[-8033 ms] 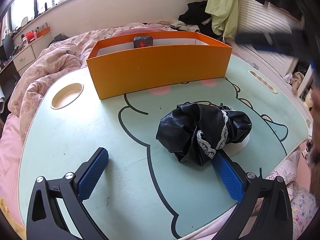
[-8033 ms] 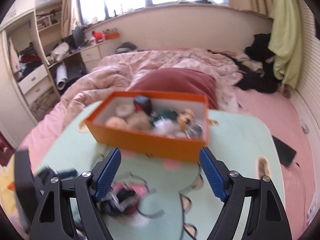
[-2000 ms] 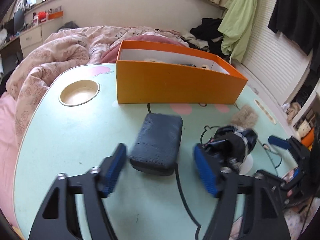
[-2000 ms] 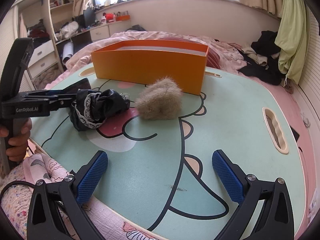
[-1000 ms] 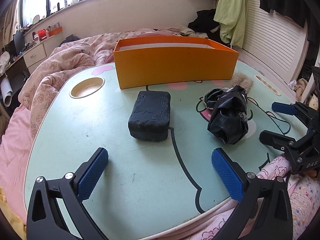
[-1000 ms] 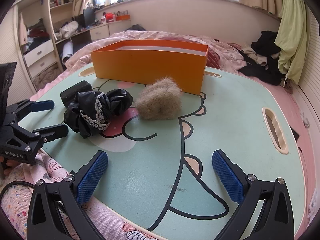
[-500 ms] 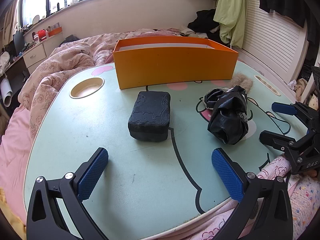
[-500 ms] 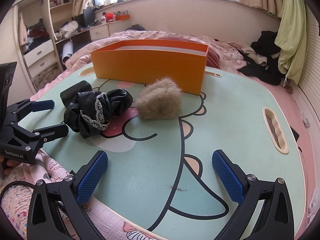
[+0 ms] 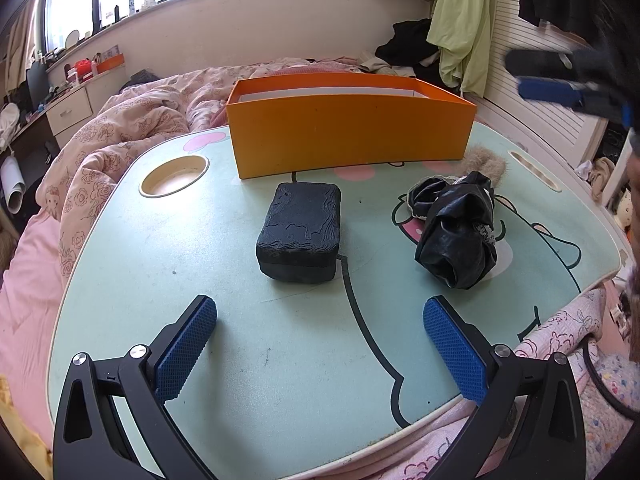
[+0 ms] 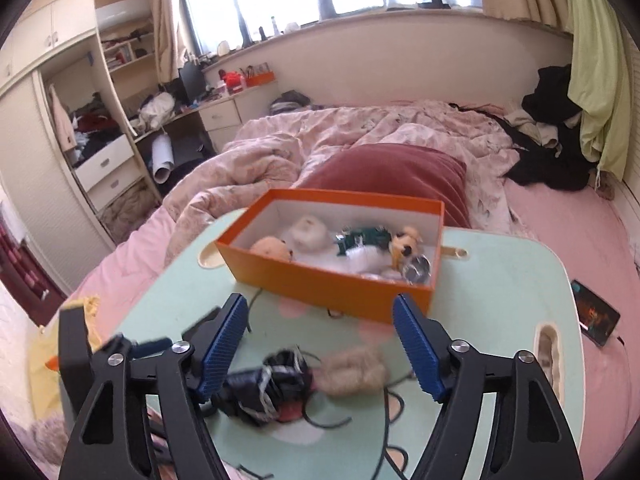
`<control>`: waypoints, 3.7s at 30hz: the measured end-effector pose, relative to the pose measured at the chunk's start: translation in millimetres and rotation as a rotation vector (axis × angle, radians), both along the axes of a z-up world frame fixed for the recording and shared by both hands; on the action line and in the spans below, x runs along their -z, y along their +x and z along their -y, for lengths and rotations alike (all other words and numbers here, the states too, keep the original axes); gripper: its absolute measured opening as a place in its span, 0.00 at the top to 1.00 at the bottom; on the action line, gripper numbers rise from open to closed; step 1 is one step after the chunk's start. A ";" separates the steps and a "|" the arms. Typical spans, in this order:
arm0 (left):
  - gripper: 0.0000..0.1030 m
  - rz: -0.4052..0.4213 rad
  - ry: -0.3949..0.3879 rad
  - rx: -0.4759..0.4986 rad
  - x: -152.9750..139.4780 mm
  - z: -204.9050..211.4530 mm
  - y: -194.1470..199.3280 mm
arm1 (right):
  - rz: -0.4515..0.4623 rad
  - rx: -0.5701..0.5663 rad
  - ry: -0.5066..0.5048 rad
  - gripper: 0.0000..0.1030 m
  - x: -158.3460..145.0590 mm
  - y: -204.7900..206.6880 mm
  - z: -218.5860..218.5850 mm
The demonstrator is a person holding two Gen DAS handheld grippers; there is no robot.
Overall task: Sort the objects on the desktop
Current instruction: 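Reach the right gripper down into the orange box, then grasp the white fluffy pompom with the right gripper, then place the white pompom beside the brown pompom and open the right gripper, then reach the left gripper down into the orange box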
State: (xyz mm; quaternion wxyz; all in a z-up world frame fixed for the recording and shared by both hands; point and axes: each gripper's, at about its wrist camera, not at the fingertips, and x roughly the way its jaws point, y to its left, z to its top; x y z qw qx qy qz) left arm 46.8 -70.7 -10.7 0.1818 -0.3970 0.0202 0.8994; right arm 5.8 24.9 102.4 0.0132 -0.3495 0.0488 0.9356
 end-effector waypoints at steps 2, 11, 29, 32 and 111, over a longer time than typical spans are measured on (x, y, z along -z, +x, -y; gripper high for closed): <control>0.00 -0.001 0.000 0.000 0.0 0.4 0.0 | 0.056 -0.010 0.006 0.35 -8.8 -40.8 6.7; 0.00 -0.007 0.006 -0.001 -0.4 0.5 -0.2 | 0.407 0.116 -0.018 0.52 59.5 -206.2 13.8; 0.00 -0.014 0.019 -0.003 1.6 2.8 -1.0 | 0.202 0.098 0.004 0.65 11.5 -154.9 10.0; 0.00 -0.014 0.018 -0.004 1.6 2.7 -1.2 | 0.114 0.089 0.007 0.65 -16.9 -103.6 3.7; 0.00 -0.010 0.009 -0.033 2.2 1.3 -0.7 | 0.111 0.070 0.191 0.00 116.0 74.6 9.2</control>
